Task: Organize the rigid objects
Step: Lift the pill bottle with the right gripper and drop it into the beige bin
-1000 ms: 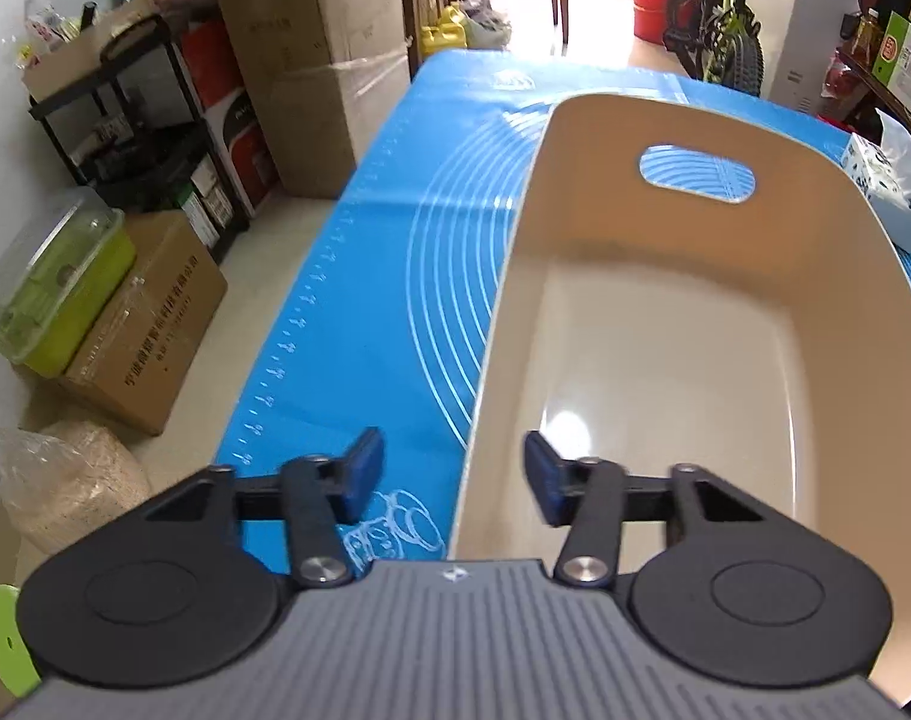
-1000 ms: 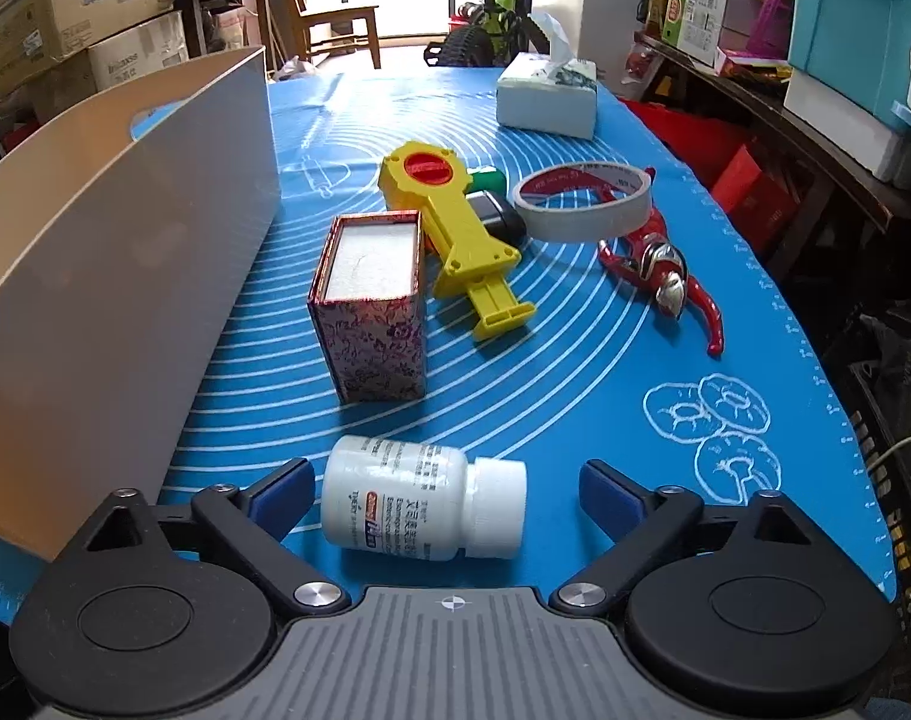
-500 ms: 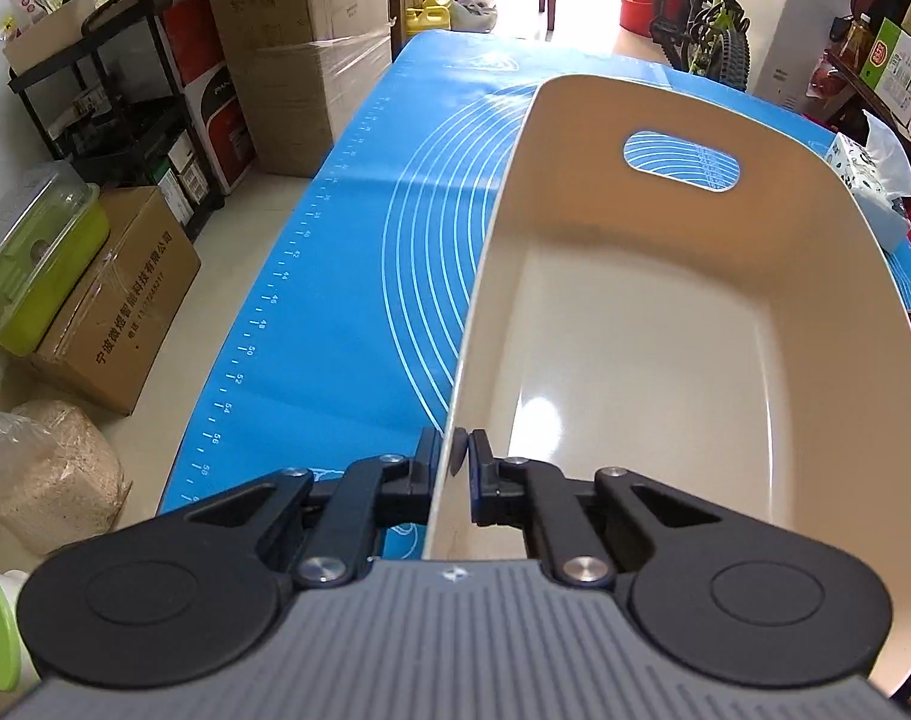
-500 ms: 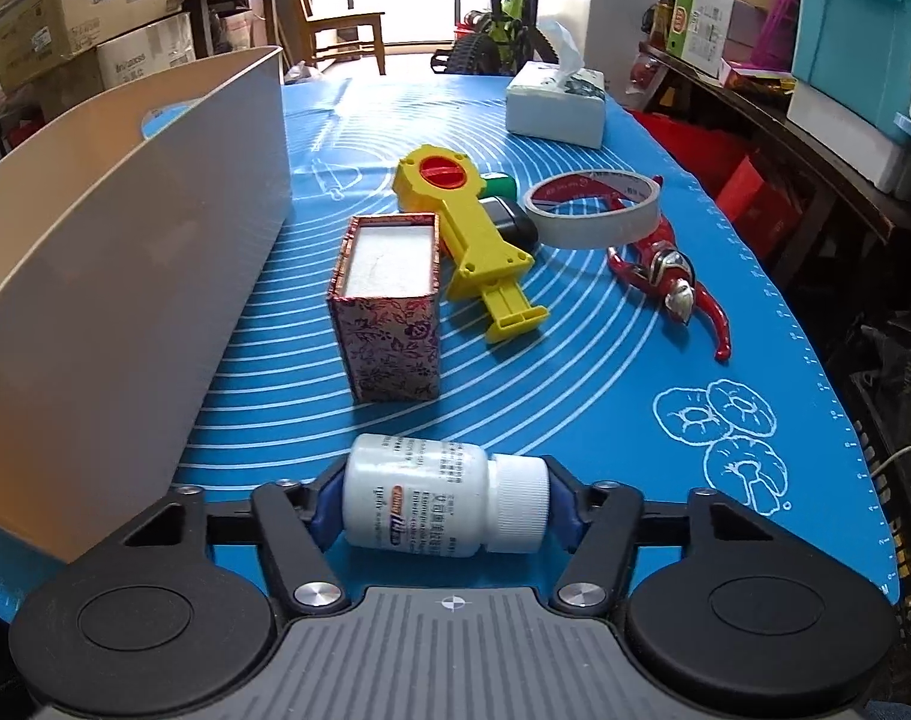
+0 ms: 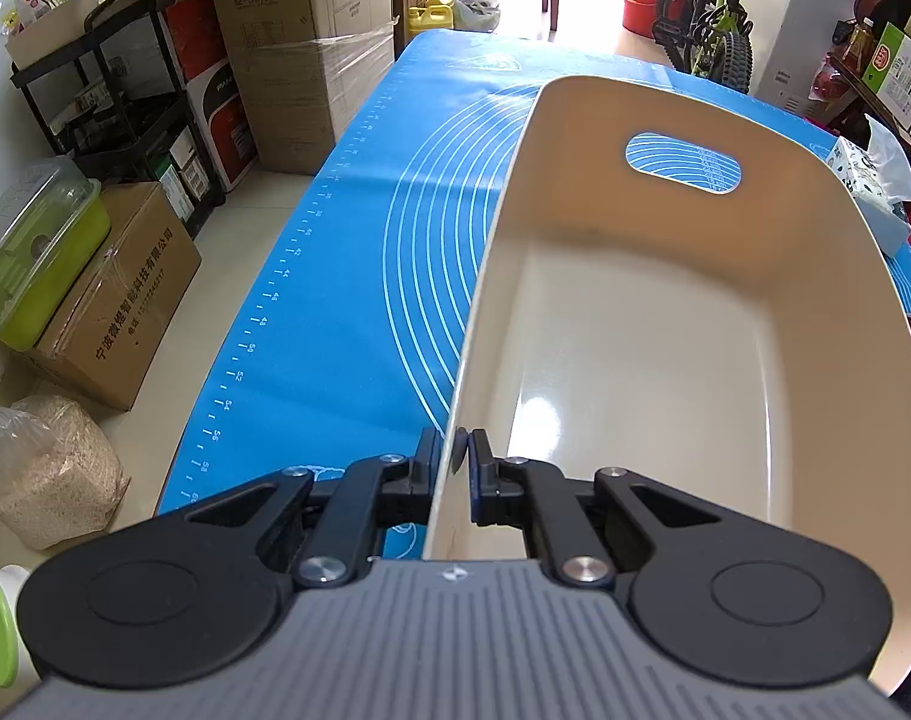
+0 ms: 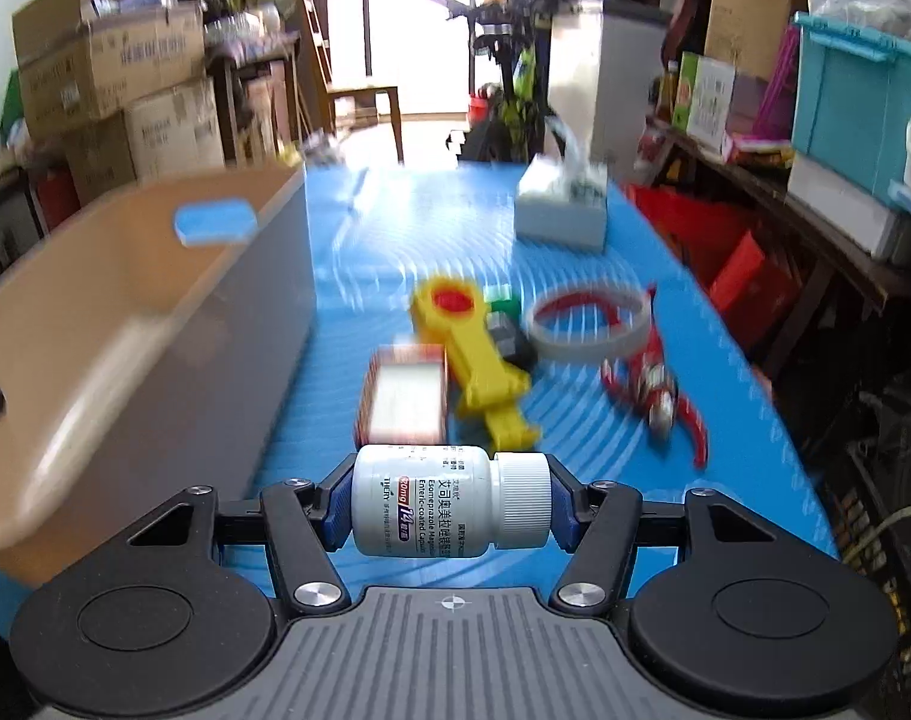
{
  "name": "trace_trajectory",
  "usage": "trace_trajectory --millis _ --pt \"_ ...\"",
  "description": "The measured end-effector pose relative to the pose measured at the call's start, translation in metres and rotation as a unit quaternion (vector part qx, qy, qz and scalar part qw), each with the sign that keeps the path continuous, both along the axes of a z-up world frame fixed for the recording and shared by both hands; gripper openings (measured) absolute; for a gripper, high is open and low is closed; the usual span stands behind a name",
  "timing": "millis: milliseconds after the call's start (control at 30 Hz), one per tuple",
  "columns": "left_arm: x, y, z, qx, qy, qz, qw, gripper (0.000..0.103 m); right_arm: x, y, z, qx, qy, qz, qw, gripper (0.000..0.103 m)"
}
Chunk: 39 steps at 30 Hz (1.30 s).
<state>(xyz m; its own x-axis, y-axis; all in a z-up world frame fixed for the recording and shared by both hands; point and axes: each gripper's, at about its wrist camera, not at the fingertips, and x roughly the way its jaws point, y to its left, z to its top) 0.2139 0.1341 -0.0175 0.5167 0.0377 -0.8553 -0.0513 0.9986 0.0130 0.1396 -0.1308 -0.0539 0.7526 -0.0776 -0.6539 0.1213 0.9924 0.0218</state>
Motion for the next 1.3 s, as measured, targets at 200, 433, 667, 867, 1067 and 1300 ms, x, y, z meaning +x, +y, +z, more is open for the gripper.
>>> trace_trajectory --millis 200,433,667,867,1067,1300 --pt "0.001 0.000 0.000 0.001 0.000 0.001 1.0000 0.011 0.021 0.008 0.046 0.000 -0.059 0.023 0.998 0.064" --pt "0.000 0.000 0.000 0.004 0.000 -0.001 1.0000 0.011 0.058 0.037 0.078 0.012 -0.087 0.060 0.994 0.064" --pt "-0.001 -0.001 -0.001 0.007 0.000 -0.004 1.0000 0.011 0.082 0.088 0.077 -0.008 -0.066 0.121 0.990 0.064" --pt "0.000 -0.001 -0.001 0.009 0.000 -0.005 0.9999 0.011 0.092 0.129 0.053 -0.023 -0.013 0.164 0.986 0.064" --pt "0.000 -0.002 -0.002 0.011 0.000 -0.005 0.9999 0.011 0.099 0.149 0.031 -0.043 0.055 0.195 0.978 0.064" --pt "0.000 -0.002 -0.002 0.012 -0.001 -0.007 0.9999 0.011 0.107 0.155 0.019 -0.048 0.115 0.211 0.969 0.064"
